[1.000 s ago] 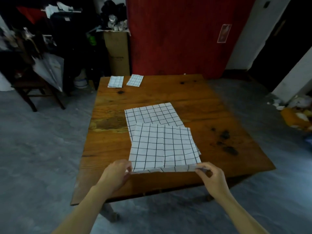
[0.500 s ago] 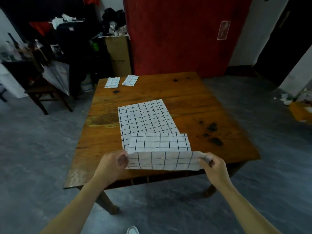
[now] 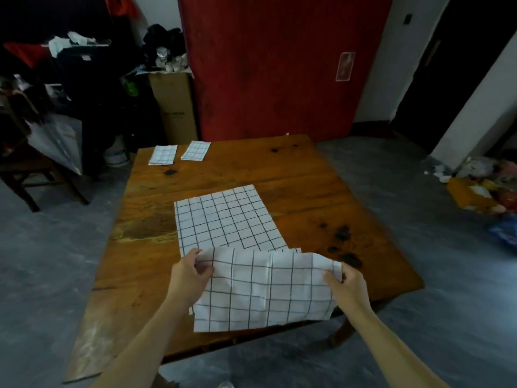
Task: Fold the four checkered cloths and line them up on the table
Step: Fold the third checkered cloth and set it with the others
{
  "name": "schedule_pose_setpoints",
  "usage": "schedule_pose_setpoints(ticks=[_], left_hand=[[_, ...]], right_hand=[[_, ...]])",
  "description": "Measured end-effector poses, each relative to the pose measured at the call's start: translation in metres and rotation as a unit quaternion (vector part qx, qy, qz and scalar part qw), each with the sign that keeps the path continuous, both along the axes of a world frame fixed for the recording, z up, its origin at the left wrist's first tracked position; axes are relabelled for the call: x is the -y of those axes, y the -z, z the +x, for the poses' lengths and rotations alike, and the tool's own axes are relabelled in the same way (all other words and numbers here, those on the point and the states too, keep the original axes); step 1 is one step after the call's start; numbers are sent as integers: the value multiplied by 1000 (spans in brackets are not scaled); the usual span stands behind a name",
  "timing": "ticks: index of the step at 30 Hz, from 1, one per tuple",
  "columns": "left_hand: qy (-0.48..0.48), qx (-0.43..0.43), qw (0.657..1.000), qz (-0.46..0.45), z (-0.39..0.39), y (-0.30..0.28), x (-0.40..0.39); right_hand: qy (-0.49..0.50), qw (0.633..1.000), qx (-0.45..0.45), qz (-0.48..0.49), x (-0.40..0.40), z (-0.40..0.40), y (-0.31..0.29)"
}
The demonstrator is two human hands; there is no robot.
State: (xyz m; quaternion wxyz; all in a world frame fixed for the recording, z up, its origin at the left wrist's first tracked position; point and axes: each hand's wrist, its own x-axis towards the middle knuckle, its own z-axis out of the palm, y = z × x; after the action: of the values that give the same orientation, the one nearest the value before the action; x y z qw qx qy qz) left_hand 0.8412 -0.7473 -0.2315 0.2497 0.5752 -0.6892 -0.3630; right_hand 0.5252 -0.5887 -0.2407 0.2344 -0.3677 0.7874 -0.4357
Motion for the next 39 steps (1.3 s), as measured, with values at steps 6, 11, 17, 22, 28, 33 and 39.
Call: schedule_pose_setpoints(ticks=[6, 11, 17, 22, 28, 33, 39], left_hand=[[17, 9, 1000, 7, -12, 28, 56], [26, 27, 999, 37, -17, 43, 85], [31, 90, 994, 57, -31, 52, 90], [26, 281, 959, 28, -45, 63, 67], [87, 331, 939, -23, -67, 72, 32], [194, 308, 931, -34, -72, 80, 9], [276, 261, 922, -68, -62, 95, -7]], right_hand=[[8, 998, -10, 55, 58, -4, 10], [25, 995, -32, 87, 94, -1, 23], [11, 994, 2, 106, 111, -15, 37], [2, 989, -19, 149, 107, -28, 66], [-87, 985, -101, 108, 100, -28, 83], [-187, 967, -154, 85, 88, -16, 90], [-134, 970, -140, 144, 51, 4, 94]])
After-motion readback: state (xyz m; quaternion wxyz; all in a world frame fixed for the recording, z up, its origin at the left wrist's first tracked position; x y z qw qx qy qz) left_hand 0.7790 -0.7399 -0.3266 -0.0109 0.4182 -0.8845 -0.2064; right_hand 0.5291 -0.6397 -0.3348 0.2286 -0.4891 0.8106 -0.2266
